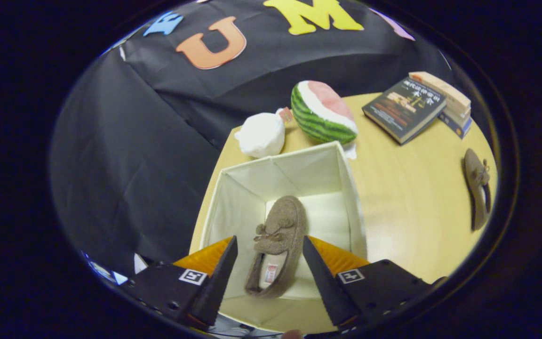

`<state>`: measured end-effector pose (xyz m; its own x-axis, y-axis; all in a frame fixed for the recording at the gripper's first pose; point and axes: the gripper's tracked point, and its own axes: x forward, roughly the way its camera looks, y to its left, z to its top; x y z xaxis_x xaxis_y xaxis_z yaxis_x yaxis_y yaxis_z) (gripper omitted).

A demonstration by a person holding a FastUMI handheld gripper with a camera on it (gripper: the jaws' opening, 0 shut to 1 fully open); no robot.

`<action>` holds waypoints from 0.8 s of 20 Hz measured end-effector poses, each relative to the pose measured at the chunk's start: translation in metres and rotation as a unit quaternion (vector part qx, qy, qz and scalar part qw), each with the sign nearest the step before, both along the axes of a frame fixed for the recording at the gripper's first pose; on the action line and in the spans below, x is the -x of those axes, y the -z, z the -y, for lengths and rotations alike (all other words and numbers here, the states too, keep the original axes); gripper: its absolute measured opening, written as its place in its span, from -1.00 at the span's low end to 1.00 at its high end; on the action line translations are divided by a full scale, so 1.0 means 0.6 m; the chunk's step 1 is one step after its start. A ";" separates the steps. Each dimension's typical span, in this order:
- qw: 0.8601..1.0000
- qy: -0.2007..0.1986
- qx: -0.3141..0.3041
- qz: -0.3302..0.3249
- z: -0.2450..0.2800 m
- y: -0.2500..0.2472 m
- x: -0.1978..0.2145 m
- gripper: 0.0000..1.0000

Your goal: Open the storage box then place both shoes into the box .Put the left shoe in first, then the right shoe, with the right side of both shoes facing outward in a uniform manner.

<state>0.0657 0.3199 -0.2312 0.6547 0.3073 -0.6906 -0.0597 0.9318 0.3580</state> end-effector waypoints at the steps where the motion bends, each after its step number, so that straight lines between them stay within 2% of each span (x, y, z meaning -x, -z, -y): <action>1: 1.000 -0.005 0.005 0.016 0.010 -0.026 0.007 0.90; 4: 0.998 -0.010 0.013 0.060 0.056 -0.094 0.021 0.92; 8: 0.995 0.016 0.018 0.094 0.174 -0.160 0.041 0.92; 16: 0.987 0.089 0.067 0.118 0.497 -0.177 0.097 0.92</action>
<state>0.0076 0.0219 -0.1250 0.8376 0.0895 -0.5389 0.0413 0.9733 0.2258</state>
